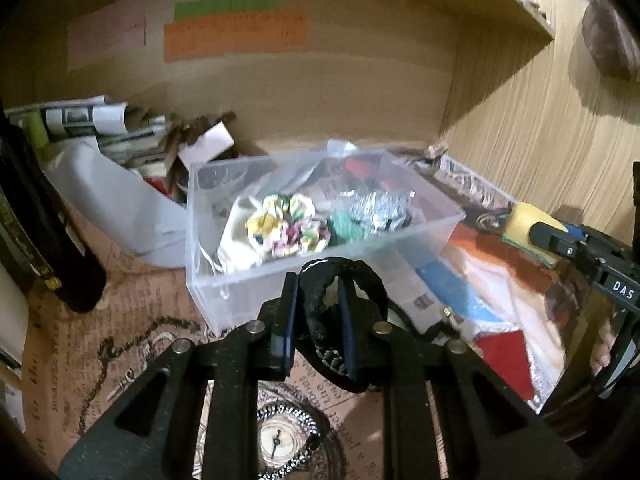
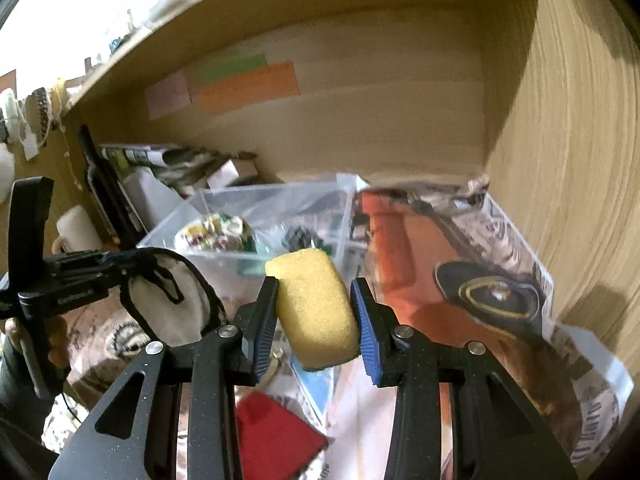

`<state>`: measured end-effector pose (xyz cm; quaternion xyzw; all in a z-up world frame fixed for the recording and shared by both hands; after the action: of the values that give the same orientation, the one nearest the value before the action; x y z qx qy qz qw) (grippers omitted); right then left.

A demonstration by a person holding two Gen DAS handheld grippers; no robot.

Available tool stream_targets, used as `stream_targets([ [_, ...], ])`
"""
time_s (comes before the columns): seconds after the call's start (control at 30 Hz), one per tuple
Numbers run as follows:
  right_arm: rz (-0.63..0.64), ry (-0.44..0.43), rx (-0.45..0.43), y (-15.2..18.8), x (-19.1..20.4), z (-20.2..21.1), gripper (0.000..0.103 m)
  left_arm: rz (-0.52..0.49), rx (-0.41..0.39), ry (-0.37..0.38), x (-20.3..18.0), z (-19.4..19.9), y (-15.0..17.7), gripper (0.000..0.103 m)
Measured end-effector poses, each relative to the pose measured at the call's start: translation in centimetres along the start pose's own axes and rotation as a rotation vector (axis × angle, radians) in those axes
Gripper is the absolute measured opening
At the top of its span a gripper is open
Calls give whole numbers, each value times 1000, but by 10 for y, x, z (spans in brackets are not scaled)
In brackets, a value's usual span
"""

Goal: Organize soft objects
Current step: 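Place the sponge into the clear box with the right tool while the left drops the mask in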

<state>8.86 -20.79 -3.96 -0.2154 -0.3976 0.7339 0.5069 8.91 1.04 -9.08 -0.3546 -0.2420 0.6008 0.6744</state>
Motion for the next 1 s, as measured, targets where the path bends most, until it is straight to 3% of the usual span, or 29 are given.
stream_targets([
  [0.13,9,-18,-38,-12,6,2,34,7,-46,13,3,11,-14,13],
  [0.33,23,-49,-69,-26,14,-4,34,22,-94,25,6,21,-32,13],
  [0.7,65,-89,-71,-49,28,-29,34,47,-216,-39,18,31,-69,13],
  [1.0,120,-108,-30,-63,43,-61,34,121,-196,-79,43,-7,-92,13],
])
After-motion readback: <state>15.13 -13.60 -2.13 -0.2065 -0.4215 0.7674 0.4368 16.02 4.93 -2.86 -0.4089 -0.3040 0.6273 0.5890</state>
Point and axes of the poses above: each gripper's, at about its wrist camera, not at the fingertips, and z roughly against the way its jaws point, x to its left, y to its underside, the point moved 2 cm from there along -z, roughly the way its jaws point, and after that the axes turned 1 degree about z, right-handed, at the moved point
